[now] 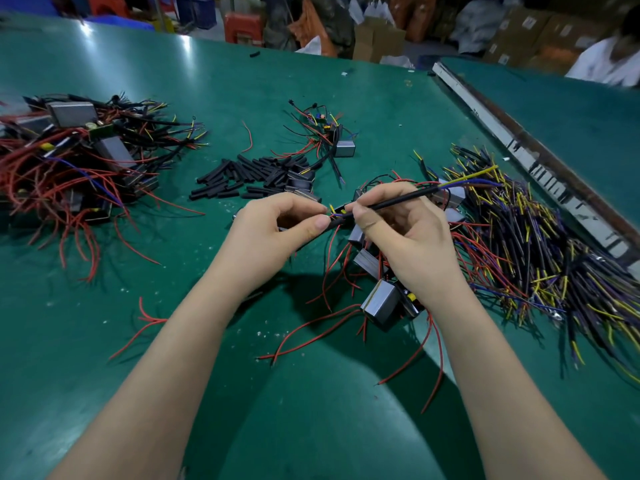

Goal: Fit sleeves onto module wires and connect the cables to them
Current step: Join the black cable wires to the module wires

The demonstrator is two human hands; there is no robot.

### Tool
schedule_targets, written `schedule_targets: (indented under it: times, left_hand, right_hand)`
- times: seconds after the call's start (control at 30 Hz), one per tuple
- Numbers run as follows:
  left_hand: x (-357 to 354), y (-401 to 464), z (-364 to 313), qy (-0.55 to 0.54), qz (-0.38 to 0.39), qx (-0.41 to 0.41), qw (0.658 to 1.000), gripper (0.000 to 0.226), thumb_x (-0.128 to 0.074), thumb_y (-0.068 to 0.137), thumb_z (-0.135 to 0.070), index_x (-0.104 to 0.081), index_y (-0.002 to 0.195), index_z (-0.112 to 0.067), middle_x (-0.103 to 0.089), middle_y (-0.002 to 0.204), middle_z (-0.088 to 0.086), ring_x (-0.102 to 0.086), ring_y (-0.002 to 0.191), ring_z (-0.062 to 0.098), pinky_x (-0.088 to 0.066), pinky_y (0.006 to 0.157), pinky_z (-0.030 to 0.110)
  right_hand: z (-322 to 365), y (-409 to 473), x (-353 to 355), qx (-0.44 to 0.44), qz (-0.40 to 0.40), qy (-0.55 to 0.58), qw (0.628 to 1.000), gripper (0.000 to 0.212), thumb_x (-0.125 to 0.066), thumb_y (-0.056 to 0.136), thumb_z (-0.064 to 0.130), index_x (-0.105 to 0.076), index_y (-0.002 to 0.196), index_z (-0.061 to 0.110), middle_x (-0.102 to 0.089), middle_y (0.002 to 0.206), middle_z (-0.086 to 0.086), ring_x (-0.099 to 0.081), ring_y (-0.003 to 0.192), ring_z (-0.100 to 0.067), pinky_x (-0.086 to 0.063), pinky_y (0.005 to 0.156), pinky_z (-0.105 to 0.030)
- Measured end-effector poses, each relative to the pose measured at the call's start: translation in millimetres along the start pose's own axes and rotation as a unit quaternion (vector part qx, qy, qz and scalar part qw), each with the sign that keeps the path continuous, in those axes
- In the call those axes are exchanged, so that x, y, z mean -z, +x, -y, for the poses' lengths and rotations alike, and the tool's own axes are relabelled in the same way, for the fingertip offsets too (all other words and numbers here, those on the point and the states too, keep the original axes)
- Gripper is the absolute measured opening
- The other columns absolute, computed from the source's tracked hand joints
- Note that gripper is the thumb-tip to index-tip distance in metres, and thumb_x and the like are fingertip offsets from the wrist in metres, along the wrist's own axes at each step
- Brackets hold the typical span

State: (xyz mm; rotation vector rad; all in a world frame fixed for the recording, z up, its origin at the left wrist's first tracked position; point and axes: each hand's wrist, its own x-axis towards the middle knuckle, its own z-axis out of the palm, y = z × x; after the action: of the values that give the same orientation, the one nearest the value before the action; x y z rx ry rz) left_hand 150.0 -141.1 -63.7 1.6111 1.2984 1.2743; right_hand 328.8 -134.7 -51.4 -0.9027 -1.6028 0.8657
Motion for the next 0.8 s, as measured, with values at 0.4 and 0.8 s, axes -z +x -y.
schedule_targets:
  times: [0.4, 0.8]
  left_hand:
    - [6, 1, 9, 0.099, 0.027, 0.023, 0.994, 0.016, -0.06, 0.09, -0.037, -0.068, 0.085, -0.024, -0.061, 0.067, -0.011, -0.047, 0.058, 0.001, -0.039, 0.059, 0.018]
    - [21, 1, 15, 0.082, 0.096, 0.092, 0.988, 0.016, -0.062, 0.087, -0.037, -0.065, 0.081, -0.023, -0.058, 0.065, -0.013, -0.047, 0.058, 0.002, -0.04, 0.057, 0.015]
  right_hand:
    - [-3, 2, 3, 0.011, -0.014, -0.007, 1.0, 0.02, -0.066, 0.089, 0.008, -0.062, 0.085, 0.026, -0.071, 0.094, -0.011, -0.061, 0.084, -0.039, -0.049, 0.073, -0.049]
    - [2, 4, 5, 0.033, -0.037, -0.009, 0.999, 0.018, -0.065, 0.089, 0.004, -0.062, 0.087, 0.022, -0.07, 0.097, -0.012, -0.062, 0.078, -0.027, -0.048, 0.072, -0.044]
